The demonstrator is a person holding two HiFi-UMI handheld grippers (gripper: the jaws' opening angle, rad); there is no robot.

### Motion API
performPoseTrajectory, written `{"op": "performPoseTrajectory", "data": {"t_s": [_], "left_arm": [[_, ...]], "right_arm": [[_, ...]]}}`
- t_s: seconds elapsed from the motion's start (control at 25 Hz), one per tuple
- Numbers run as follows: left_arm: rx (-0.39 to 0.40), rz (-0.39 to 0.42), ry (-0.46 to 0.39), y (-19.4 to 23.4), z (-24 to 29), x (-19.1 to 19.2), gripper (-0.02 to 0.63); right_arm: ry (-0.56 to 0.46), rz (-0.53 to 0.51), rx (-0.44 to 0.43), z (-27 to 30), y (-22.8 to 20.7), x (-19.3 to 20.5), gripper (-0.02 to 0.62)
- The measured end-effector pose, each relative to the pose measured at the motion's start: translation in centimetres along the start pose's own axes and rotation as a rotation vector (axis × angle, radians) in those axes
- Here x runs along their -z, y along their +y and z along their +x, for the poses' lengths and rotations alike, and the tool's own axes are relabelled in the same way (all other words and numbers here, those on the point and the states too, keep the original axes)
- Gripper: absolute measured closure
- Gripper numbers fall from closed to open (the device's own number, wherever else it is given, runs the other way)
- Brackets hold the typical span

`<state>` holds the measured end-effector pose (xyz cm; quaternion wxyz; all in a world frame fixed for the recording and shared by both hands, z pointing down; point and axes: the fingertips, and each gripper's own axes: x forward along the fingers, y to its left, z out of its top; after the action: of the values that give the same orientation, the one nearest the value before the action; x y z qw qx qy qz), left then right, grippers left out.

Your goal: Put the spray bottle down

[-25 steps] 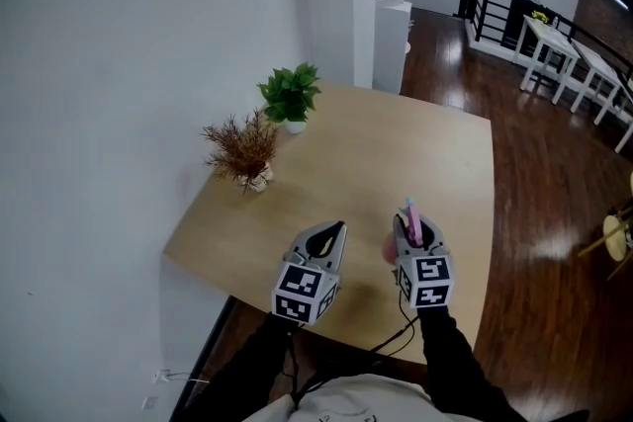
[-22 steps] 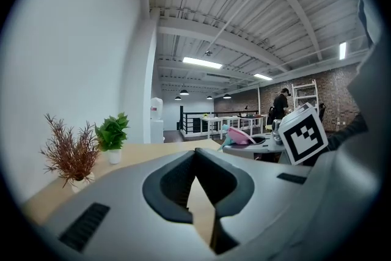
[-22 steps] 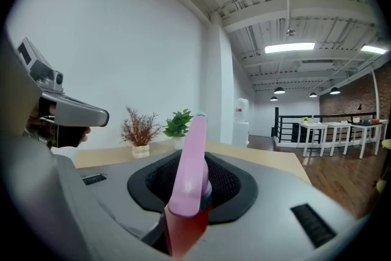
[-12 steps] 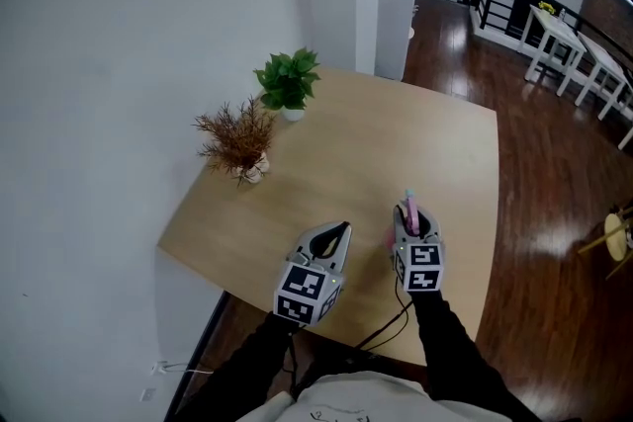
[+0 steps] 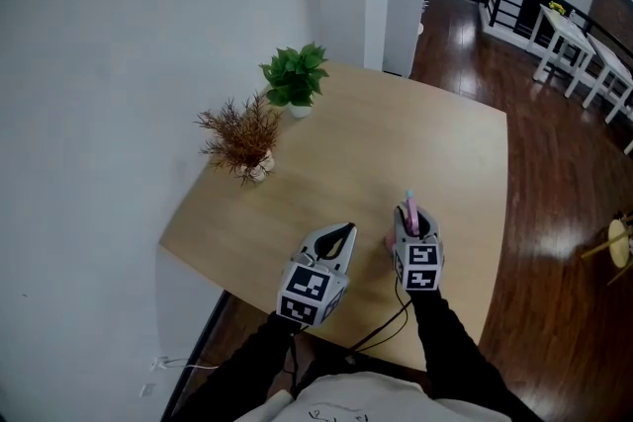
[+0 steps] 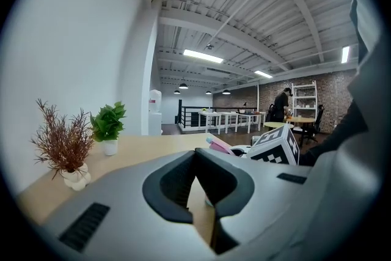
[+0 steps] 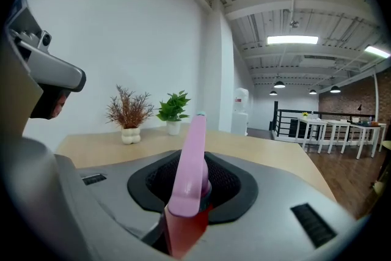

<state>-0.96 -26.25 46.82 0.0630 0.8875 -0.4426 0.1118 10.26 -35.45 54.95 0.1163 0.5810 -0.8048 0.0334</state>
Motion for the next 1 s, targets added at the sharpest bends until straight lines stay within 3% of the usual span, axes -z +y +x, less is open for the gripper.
{"op": "performPoseTrajectory", "data": {"t_s": [0.52,0.56,0.64,1.0], "left_arm": [[-0.005,-0.004,0.007,1.0,0.3,0.3,0.601],[-0.003,-0.006,0.005,1.0,0.3,0.2,0.601],[-0.003,-0.009,0.0,1.0,0.1,0.0,0.601],[-0.004,-0.012,-0.019,1.0,-0.7,-0.4,0.601]], "right_arm": [[-0.024,0.021,-0.007,0.6,0.3,0.5,0.492],[-0.031,0.033,-0.007,0.6,0.3,0.4,0.478],[-0.045,0.053,-0.013,0.5,0.3,0.1,0.382],[-0.078,0.064,0.007,-1.6,0.3,-1.1,0.351]]}}
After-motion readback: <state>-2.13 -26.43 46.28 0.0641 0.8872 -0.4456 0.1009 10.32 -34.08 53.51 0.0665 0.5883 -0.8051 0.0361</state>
